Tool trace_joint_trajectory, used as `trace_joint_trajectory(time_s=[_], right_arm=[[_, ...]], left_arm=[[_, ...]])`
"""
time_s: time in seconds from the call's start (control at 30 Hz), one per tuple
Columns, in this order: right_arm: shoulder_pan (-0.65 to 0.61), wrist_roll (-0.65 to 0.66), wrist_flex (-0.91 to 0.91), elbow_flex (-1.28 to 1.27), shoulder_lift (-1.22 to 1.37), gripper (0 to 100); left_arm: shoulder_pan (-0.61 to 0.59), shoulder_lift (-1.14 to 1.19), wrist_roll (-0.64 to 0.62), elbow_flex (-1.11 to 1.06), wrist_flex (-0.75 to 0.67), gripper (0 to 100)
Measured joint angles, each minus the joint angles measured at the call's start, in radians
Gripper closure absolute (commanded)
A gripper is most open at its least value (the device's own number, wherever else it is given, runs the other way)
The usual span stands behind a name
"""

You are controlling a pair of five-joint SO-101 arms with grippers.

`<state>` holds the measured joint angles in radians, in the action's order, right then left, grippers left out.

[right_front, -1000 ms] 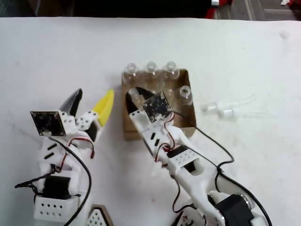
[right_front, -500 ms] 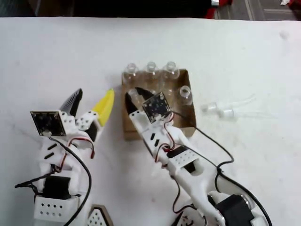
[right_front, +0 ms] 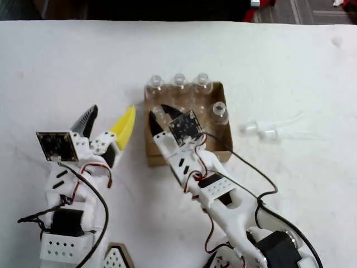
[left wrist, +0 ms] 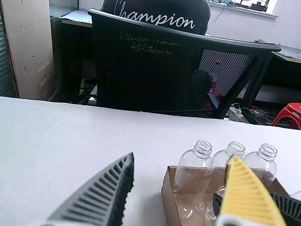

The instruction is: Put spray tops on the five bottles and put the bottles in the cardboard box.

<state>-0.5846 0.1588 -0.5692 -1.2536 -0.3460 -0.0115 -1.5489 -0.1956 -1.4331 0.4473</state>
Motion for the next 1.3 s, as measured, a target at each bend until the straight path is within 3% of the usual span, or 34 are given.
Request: trace_joint_trajectory(time_s=[0.1,0.5,0.83,1.1,1.3], right_arm=[[0.0,0.0,0.023,0.002,-0.002,89.3],[-0.006,0.0,0.063,0.005,-0.018,90.7],[-0.005,0.003,0.368,-0.005,-0.235,86.5],[-0.006,0.003,0.387,-0.008,-0.242,85.8],[-0.006,0.003,0.387,-0.008,-0.244,79.7]], left_arm=[[0.0,0.0,0.0,0.0,0.0,71],[0.0,0.0,0.0,0.0,0.0,71],[0.0,0.0,0.0,-0.005,0.0,71],[0.0,0.0,0.0,-0.008,0.0,71],[0.0,0.0,0.0,-0.008,0.0,71]])
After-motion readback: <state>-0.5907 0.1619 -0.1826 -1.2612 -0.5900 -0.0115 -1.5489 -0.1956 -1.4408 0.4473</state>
